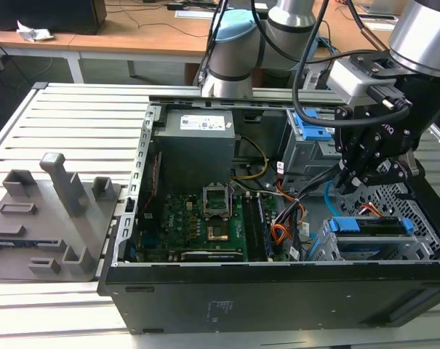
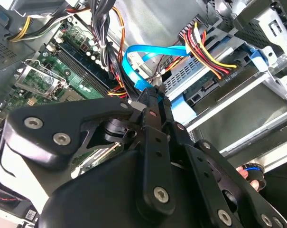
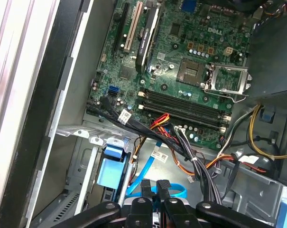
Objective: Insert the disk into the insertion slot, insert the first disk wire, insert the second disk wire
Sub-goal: 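Insert the second disk wire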
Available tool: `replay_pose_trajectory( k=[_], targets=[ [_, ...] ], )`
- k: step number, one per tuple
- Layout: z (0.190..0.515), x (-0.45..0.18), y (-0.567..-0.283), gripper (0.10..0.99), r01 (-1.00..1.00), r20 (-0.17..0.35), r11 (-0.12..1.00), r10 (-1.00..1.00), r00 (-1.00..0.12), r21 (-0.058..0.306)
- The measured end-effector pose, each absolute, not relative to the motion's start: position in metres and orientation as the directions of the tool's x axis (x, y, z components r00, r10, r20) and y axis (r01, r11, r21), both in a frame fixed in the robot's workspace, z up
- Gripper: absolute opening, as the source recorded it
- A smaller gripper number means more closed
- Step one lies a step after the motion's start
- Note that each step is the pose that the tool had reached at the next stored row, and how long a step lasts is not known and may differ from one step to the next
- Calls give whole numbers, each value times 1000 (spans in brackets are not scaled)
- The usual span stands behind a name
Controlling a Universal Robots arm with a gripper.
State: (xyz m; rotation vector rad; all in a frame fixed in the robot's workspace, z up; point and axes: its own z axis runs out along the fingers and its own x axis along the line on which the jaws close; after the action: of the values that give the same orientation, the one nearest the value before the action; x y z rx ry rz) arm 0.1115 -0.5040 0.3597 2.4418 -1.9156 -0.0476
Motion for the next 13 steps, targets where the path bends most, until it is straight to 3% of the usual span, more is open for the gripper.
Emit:
replay_pose_trajectory(
  k=[6, 13],
  targets=[
    [360, 111, -506, 165, -970, -1, -238, -971, 238, 49],
    [359, 111, -541, 165, -970, -1, -238, -971, 238, 49]
  ],
)
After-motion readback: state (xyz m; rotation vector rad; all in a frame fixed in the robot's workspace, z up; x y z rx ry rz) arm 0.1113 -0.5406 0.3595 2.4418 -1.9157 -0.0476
